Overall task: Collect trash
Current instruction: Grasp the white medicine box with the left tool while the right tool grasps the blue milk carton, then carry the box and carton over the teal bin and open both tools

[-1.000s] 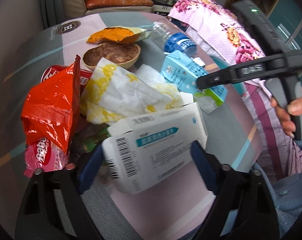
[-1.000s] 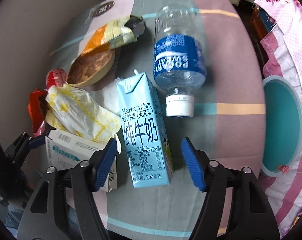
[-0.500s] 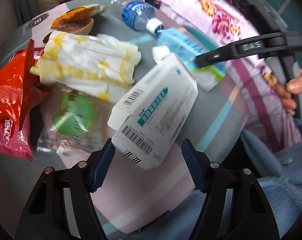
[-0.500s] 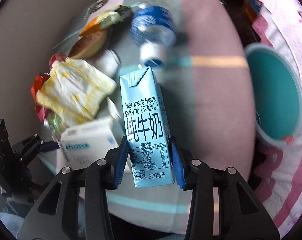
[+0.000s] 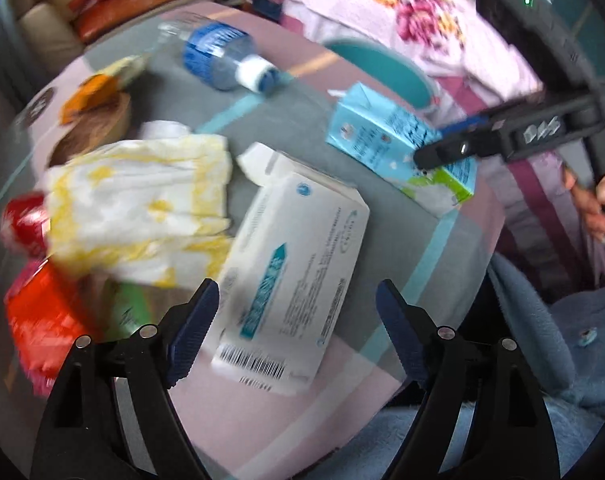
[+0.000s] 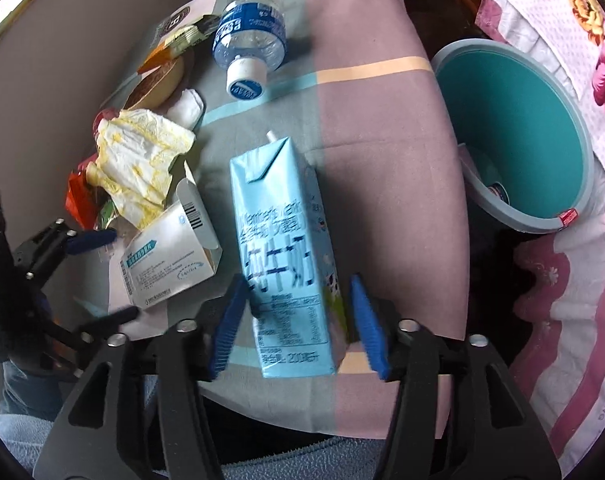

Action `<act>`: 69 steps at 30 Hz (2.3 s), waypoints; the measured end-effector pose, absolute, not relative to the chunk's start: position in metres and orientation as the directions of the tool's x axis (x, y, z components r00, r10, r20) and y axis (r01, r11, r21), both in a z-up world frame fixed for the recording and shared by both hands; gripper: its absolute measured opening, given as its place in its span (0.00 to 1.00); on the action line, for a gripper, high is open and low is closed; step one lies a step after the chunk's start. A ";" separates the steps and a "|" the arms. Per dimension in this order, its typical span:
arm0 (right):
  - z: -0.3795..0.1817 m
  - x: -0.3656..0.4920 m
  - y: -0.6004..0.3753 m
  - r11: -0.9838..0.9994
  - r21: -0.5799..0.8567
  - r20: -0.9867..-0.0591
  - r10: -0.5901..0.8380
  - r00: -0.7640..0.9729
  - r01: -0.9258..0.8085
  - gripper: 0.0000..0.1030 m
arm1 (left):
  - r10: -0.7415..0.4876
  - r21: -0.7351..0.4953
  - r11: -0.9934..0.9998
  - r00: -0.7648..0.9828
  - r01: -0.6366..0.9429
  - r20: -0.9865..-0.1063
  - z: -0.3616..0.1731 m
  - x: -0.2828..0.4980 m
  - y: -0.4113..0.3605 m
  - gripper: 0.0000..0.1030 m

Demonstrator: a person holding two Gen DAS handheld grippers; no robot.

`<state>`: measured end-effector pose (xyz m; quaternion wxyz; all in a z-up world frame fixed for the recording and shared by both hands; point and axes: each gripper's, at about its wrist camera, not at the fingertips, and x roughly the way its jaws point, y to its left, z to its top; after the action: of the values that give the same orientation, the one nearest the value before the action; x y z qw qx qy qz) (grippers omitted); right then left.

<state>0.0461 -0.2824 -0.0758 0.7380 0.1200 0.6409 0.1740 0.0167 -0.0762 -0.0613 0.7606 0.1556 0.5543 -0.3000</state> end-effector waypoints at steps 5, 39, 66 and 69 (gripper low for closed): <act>-0.077 0.052 -0.289 0.903 0.421 -0.895 0.429 0.119 -0.084 0.63 | -0.170 -0.002 0.743 0.186 0.670 -0.968 -0.089 0.028 -0.091 0.80; -0.033 0.087 -0.378 0.855 0.518 -0.790 0.473 0.390 0.011 0.36 | -0.416 -0.268 0.858 0.289 0.438 -0.862 -0.004 0.077 -0.115 0.69; -0.060 0.120 -0.527 0.828 0.501 -0.810 0.347 0.473 0.250 0.36 | -0.395 -0.267 0.805 0.143 0.530 -0.907 -0.064 0.178 -0.311 0.84; -0.063 0.124 -0.526 0.831 0.498 -0.814 0.347 0.466 0.250 0.36 | -0.396 -0.274 0.816 0.146 0.509 -0.907 -0.066 0.178 -0.304 0.86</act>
<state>0.1239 -0.5258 -0.0631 0.8056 0.2896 0.5160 0.0301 0.1781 -0.3044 -0.0657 0.7555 0.0490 0.5806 -0.2995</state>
